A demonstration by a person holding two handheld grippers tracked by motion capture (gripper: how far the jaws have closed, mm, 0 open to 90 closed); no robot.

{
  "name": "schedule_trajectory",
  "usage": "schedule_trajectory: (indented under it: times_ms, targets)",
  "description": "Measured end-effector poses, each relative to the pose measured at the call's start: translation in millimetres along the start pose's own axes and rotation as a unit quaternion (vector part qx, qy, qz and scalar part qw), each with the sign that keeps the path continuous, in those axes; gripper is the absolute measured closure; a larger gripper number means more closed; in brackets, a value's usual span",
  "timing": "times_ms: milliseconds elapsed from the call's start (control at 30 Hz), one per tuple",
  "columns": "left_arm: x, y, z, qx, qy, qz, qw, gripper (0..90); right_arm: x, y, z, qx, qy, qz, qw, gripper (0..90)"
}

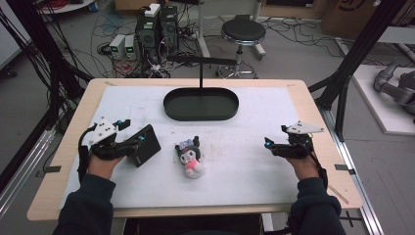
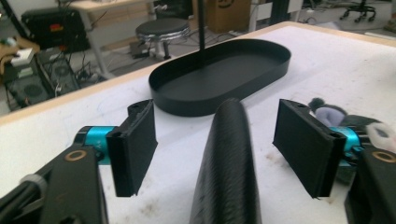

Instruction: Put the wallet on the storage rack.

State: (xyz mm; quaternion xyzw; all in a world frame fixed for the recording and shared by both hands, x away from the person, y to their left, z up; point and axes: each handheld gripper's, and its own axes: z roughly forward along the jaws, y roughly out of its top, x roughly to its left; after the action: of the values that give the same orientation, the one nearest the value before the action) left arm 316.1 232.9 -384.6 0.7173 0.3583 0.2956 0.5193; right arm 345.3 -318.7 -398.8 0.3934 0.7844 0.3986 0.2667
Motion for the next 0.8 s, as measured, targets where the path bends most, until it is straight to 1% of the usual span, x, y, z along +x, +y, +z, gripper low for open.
schedule_trajectory:
  times_ms: [67, 100, 233, 267, 300, 333, 367, 400, 433, 467, 500, 567, 633, 667, 700, 733, 800]
  targets:
    - [2.6, -3.3, 0.8, 0.007, 0.0, -0.011, 0.9999, 28.6, 0.0, -0.1, 0.2, 0.0, 0.0, 0.0, 1.0, 19.1]
    - [3.7, -5.3, 1.9, 0.012, -0.002, -0.015, 0.9998, 25.5, 0.3, -0.2, 0.5, 0.001, 0.001, 0.002, 1.0, 19.1]
    - [7.7, -15.9, 8.2, 0.048, -0.002, -0.029, 0.9984, 23.8, 0.7, -0.2, 0.7, 0.002, 0.003, 0.001, 1.0, 19.1]
    - [9.2, -17.9, 9.0, 0.055, -0.007, -0.036, 0.9978, 24.3, 0.7, -0.3, 0.9, 0.002, 0.002, 0.0, 1.0, 19.1]
    - [10.4, -19.2, 9.5, 0.062, -0.014, -0.041, 0.9971, 28.8, 0.6, -0.4, 1.0, 0.002, 0.003, 0.0, 1.0, 19.1]
    - [11.4, -20.0, 9.1, 0.068, -0.021, -0.044, 0.9965, 37.6, 0.6, -0.4, 1.0, 0.002, 0.003, 0.0, 1.0, 19.1]
    - [12.2, -20.6, 8.2, 0.069, -0.031, -0.046, 0.9961, 37.6, 0.7, -0.4, 1.0, 0.002, 0.004, 0.001, 1.0, 19.1]
    - [12.6, -20.6, 7.4, 0.07, -0.039, -0.047, 0.9957, 52.2, 0.6, -0.5, 1.1, 0.003, 0.004, 0.002, 1.0, 19.1]
    - [12.3, -20.4, 6.9, 0.07, -0.04, -0.048, 0.9955, 52.2, 0.6, -0.5, 1.1, 0.003, 0.004, 0.002, 1.0, 19.1]
    - [12.3, -20.1, 6.4, 0.072, -0.04, -0.05, 0.9954, 64.6, 0.6, -0.6, 1.2, 0.003, 0.004, 0.002, 1.0, 19.1]
    - [12.4, -19.8, 6.0, 0.073, -0.04, -0.05, 0.9953, 67.9, 0.3, -0.7, 1.1, 0.004, 0.004, 0.001, 1.0, 19.1]
    - [12.8, -19.7, 5.7, 0.073, -0.039, -0.048, 0.9954, 71.5, 0.3, -0.9, 1.2, 0.004, 0.004, 0.001, 1.0, 19.1]
    - [13.9, -19.5, 5.4, 0.073, -0.031, -0.049, 0.9956, 72.7, 0.3, -0.9, 1.1, 0.003, 0.004, 0.002, 1.0, 19.1]
    - [14.9, -19.5, 5.5, 0.071, -0.025, -0.05, 0.9959, 75.2, 0.1, -0.8, 0.6, 0.003, 0.005, 0.001, 1.0, 19.1]
    - [16.1, -19.3, 5.8, 0.069, -0.022, -0.055, 0.9958, 75.2, 0.1, -0.8, 0.6, 0.003, 0.005, 0.001, 1.0, 19.1]
    - [18.4, -18.7, 6.1, 0.069, -0.019, -0.064, 0.9953, 76.1, 0.4, -0.7, 0.3, 0.001, 0.005, 0.004, 1.0, 19.1]
    - [21.1, -16.7, 7.0, 0.062, -0.009, -0.071, 0.9955, 76.4, 0.3, -0.5, 0.0, 0.0, 0.005, 0.005, 1.0, 19.1]
